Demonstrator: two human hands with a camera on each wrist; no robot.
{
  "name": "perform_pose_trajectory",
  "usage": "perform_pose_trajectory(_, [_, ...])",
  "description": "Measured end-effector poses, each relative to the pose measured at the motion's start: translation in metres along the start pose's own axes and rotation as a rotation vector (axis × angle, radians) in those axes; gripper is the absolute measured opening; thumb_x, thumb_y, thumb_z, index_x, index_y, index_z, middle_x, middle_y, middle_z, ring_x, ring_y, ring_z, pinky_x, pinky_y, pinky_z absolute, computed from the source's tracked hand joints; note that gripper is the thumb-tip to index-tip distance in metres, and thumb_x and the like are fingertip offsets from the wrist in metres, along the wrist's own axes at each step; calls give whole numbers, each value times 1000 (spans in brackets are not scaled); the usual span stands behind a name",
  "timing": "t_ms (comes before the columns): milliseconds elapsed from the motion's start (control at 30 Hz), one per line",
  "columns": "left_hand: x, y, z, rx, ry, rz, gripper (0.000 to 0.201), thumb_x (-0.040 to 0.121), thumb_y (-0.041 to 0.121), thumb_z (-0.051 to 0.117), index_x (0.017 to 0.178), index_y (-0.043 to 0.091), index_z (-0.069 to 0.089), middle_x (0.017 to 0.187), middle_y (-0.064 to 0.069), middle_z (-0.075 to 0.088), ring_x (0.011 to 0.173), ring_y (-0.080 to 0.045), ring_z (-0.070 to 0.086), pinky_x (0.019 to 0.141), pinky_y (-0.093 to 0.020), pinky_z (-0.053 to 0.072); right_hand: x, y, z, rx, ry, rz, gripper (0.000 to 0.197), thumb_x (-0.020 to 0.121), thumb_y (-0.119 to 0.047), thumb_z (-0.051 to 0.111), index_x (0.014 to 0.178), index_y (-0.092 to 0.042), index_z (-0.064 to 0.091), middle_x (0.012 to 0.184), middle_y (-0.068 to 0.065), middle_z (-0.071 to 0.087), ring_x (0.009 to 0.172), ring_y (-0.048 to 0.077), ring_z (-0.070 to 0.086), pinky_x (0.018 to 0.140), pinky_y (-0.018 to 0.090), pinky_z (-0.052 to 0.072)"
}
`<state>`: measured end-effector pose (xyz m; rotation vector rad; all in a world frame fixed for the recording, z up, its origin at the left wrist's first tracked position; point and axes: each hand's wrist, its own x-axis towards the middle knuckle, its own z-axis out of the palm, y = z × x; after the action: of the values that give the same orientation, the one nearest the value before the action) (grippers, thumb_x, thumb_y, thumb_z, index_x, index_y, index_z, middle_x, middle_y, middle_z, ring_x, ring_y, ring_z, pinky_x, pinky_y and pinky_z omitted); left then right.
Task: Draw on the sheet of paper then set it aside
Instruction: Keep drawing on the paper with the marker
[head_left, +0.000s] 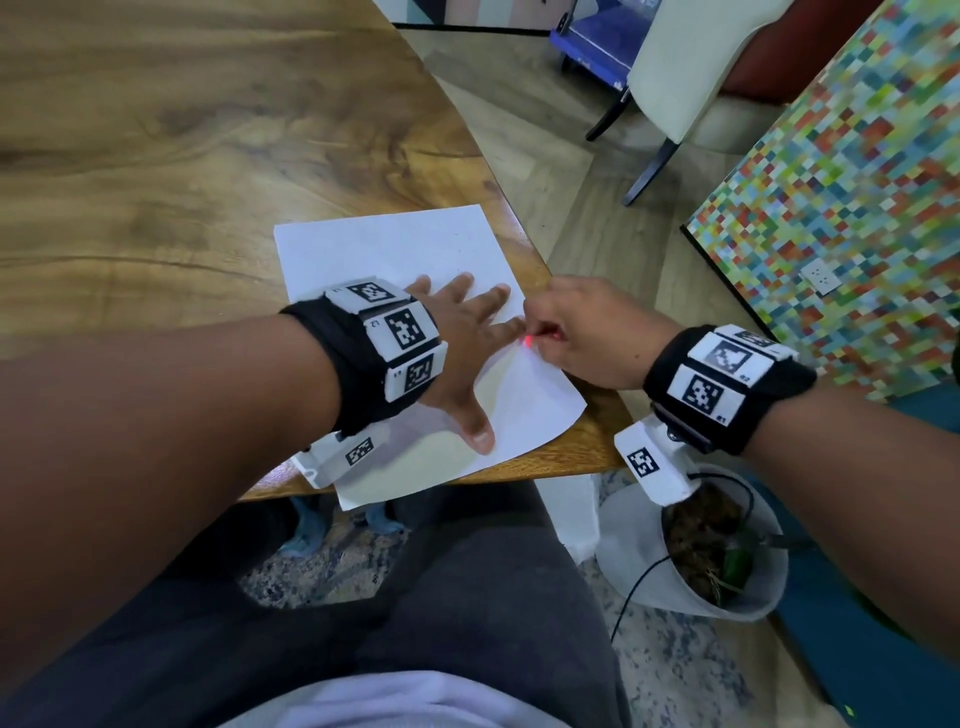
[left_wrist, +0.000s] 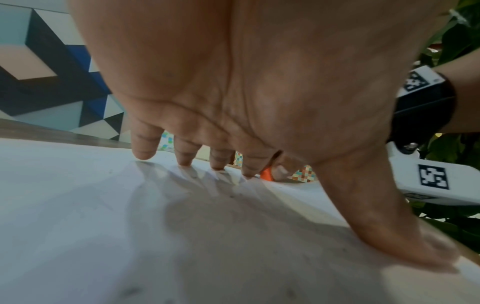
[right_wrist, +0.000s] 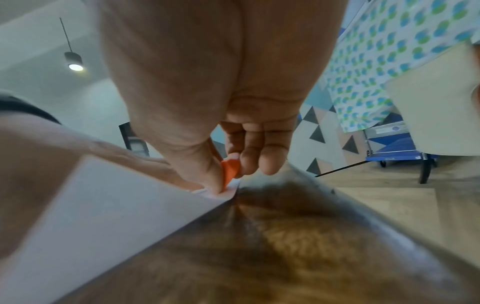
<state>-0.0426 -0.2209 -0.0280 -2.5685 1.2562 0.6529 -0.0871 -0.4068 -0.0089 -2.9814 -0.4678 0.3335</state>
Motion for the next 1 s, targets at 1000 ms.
perform_pose_trajectory(1000, [-8, -4, 6, -31, 5, 23, 131, 62, 84, 71, 157, 47, -10, 168, -5, -21, 154, -37, -16, 121, -64, 7, -6, -7, 5, -24, -44, 10, 6, 90, -30, 59, 88, -26, 63, 87, -7, 49, 83, 15, 51, 76, 35, 46])
